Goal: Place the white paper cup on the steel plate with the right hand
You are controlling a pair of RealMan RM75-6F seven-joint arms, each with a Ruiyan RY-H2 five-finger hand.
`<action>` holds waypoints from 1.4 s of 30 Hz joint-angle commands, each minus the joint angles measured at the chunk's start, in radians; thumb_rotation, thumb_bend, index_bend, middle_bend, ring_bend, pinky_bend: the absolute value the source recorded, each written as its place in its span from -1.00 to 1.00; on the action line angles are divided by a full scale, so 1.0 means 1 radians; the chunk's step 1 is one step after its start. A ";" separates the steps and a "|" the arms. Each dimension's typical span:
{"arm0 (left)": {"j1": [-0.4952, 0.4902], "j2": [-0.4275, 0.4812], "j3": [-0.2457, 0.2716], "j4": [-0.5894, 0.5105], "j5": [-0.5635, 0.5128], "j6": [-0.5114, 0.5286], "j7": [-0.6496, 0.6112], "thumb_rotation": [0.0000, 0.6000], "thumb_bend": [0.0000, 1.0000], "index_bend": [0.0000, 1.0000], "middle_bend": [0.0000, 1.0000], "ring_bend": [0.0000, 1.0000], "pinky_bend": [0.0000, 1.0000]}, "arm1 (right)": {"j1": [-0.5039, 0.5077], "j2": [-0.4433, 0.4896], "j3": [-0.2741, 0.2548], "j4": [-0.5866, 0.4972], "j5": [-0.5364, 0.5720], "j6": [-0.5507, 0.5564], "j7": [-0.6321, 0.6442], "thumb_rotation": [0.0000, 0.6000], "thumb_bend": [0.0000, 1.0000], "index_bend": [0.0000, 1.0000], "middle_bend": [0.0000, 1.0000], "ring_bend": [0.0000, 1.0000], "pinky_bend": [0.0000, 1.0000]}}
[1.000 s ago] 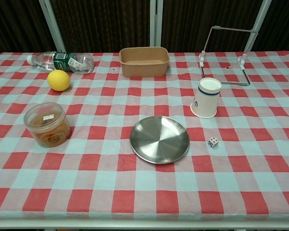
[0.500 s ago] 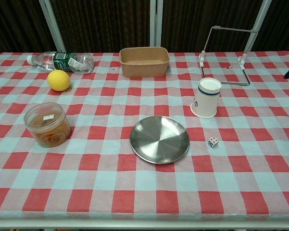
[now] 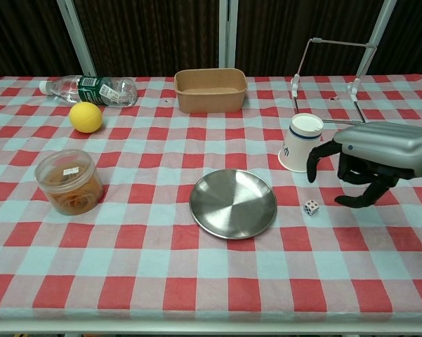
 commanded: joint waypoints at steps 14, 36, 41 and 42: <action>0.004 -0.004 0.001 0.009 -0.005 -0.001 -0.009 1.00 -0.85 -0.68 -0.68 -0.96 -0.96 | 0.066 -0.108 -0.020 0.100 0.073 -0.045 -0.069 1.00 -0.55 -0.08 0.89 0.85 0.82; 0.008 -0.010 -0.002 0.018 -0.008 0.001 -0.018 1.00 -0.85 -0.68 -0.68 -0.96 -0.96 | 0.216 -0.223 0.061 0.130 0.087 -0.101 0.037 1.00 -0.41 0.20 0.90 0.85 0.85; 0.011 -0.010 0.000 0.019 -0.007 0.004 -0.023 1.00 -0.85 -0.68 -0.68 -0.96 -0.96 | 0.264 -0.292 0.063 0.197 0.137 -0.147 -0.017 1.00 -0.41 0.02 0.90 0.85 0.85; 0.012 -0.011 0.000 0.020 -0.008 0.005 -0.025 1.00 -0.85 -0.68 -0.68 -0.96 -0.96 | 0.268 -0.297 0.061 0.200 0.144 -0.149 -0.028 1.00 -0.41 -0.03 0.90 0.85 0.85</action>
